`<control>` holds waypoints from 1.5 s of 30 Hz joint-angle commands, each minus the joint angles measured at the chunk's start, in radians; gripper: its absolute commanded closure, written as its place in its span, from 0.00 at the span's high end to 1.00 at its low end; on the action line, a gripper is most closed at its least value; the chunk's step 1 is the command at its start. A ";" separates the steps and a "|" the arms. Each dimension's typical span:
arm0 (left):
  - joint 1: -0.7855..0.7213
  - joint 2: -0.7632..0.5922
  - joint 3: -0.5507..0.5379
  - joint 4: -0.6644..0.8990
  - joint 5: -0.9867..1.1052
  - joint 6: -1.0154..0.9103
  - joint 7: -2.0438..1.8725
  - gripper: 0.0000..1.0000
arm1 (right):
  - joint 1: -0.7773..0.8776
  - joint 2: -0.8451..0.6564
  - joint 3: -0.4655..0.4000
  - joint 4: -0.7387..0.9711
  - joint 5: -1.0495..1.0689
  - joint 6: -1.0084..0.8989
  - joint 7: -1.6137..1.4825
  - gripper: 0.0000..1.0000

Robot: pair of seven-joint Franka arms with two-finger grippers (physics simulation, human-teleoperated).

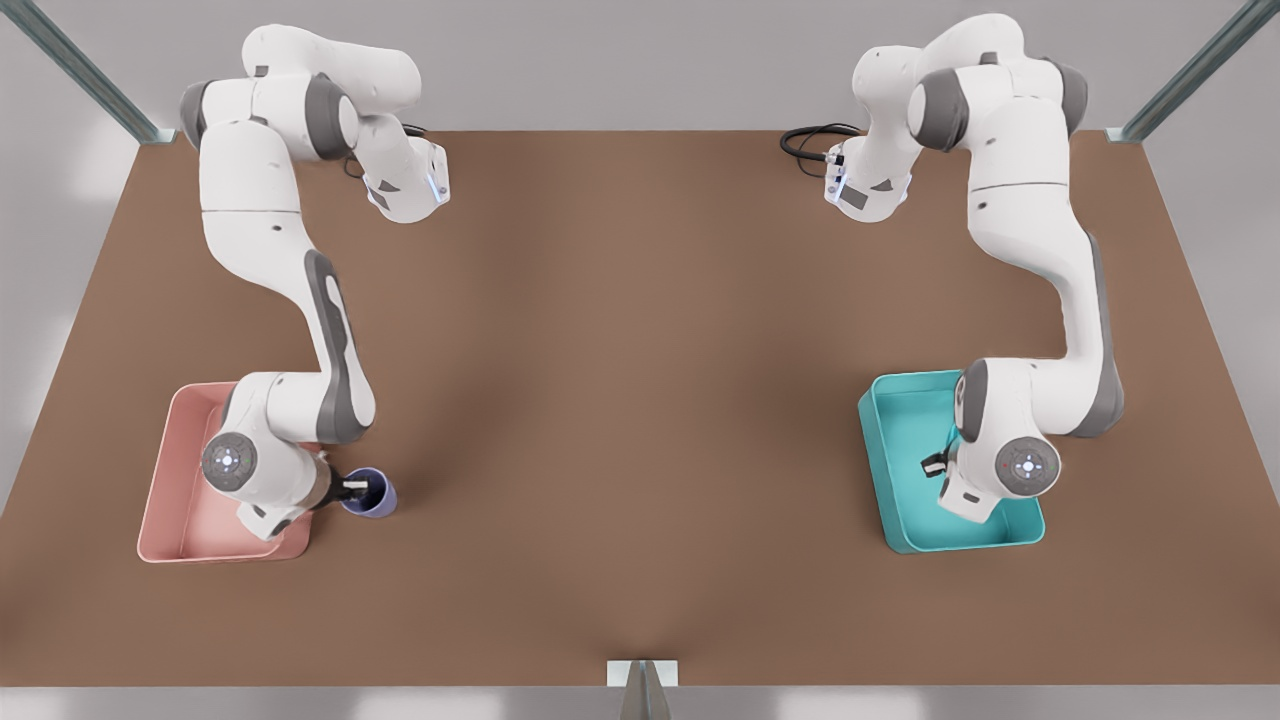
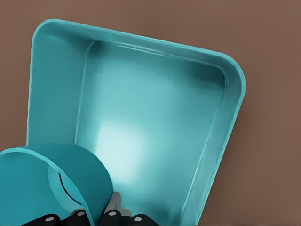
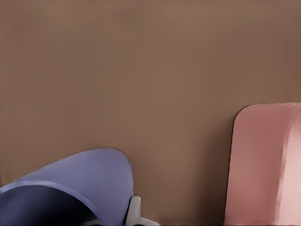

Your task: Put the bowls and cups in different boxes

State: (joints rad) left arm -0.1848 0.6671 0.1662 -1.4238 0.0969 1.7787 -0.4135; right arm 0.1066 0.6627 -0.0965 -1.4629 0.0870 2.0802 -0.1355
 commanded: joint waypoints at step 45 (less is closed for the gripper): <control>0.045 -0.402 -0.089 0.088 -0.079 -0.453 0.417 1.00 | -0.246 -0.066 -0.022 0.256 0.123 -0.569 -0.538 0.99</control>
State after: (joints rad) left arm -0.1396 0.2666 0.0765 -1.3365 0.0162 1.3316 -0.1075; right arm -0.1501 0.5976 -0.1187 -1.2325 0.1924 1.7786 -0.7918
